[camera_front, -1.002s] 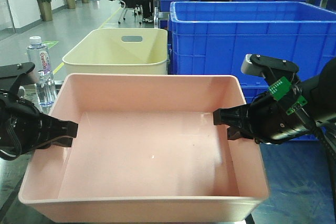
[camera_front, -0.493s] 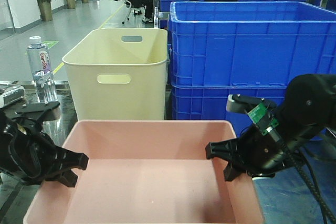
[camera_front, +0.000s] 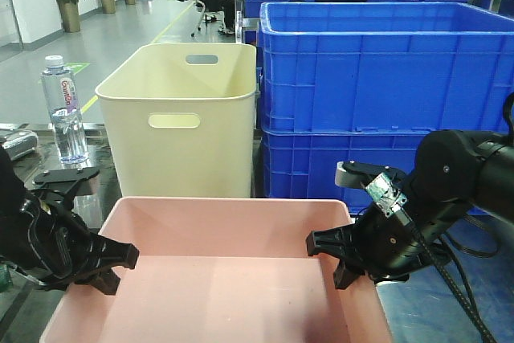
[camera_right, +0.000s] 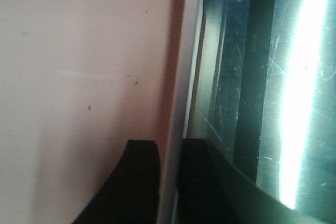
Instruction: Grab pink bin and stack on right shelf
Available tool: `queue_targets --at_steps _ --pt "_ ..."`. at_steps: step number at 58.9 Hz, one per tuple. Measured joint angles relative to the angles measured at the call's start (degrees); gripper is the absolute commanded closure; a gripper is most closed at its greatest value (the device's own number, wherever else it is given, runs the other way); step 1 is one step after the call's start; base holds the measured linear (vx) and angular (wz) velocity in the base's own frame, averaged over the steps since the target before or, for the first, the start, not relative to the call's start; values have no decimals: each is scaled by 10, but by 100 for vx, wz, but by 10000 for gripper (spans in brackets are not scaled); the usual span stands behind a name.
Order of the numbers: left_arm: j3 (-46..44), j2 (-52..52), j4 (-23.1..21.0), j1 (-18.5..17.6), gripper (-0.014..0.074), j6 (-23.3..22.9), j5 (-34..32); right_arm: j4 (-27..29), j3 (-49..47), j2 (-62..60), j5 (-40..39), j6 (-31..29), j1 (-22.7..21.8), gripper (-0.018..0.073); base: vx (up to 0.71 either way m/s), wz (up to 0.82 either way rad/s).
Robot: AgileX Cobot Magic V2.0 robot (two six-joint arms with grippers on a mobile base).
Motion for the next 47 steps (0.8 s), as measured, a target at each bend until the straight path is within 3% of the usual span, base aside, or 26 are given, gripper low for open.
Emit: queue_targets --at_steps 10,24,31,47 --pt "0 -1 15 0 146 0 -10 -2 -1 0 -22 -15 0 160 0 0" --pt "0 -32 18 0 179 0 -56 -4 -1 0 -25 -16 0 156 0 0" --pt "0 -74 18 0 271 0 -98 -4 -1 0 -25 -16 0 156 0 0" --pt "0 -156 18 0 595 5 -143 -5 -1 0 -25 -17 0 156 0 0"
